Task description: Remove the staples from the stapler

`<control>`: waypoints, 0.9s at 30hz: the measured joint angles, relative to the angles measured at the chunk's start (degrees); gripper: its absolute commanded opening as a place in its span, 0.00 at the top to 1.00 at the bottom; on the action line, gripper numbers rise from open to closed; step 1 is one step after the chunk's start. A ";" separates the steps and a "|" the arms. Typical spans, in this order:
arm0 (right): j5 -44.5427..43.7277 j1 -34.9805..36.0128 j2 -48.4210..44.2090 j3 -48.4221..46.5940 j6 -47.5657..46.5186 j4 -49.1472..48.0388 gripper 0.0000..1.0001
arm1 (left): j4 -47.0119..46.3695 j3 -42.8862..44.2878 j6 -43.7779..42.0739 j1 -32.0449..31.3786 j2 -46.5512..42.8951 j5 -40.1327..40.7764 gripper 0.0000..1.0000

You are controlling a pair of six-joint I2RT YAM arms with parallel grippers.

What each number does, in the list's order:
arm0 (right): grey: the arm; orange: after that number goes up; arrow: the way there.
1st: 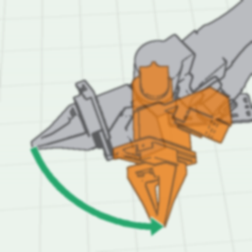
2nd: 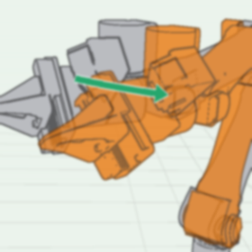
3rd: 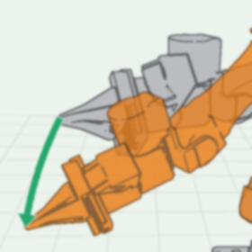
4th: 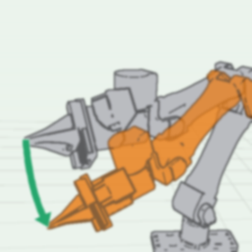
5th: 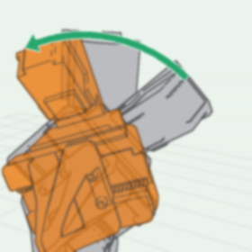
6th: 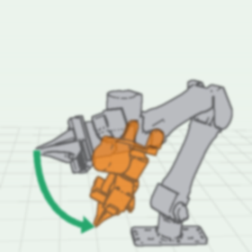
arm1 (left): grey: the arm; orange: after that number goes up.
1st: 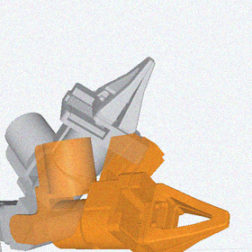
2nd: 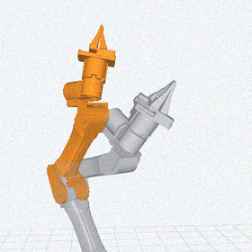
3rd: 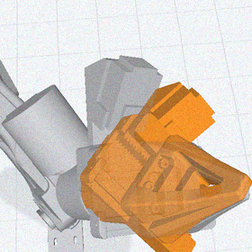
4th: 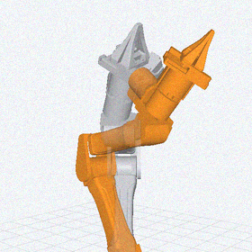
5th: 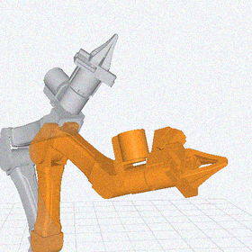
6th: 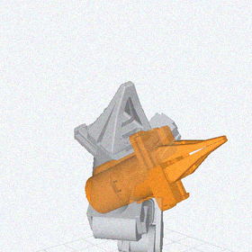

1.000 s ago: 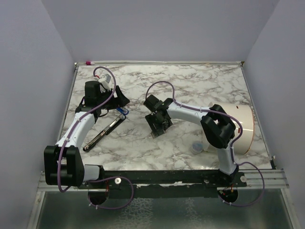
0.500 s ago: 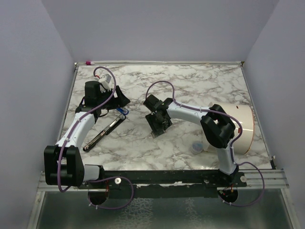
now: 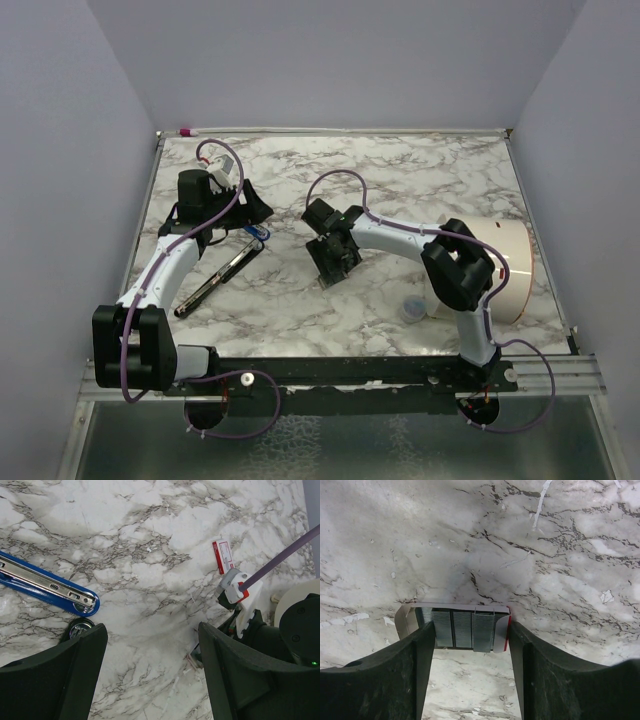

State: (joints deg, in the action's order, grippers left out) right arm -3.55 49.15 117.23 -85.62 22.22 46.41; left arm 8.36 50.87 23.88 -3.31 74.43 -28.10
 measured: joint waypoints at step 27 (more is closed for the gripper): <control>0.00 0.00 -1.03 0.31 0.00 0.31 0.38 | -0.17 -0.02 0.00 0.00 0.00 -0.24 0.24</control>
State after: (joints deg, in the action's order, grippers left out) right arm -3.55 49.15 116.20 -85.32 22.22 46.72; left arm 8.19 50.85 23.88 -3.31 74.43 -28.34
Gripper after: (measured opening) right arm 0.617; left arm 0.760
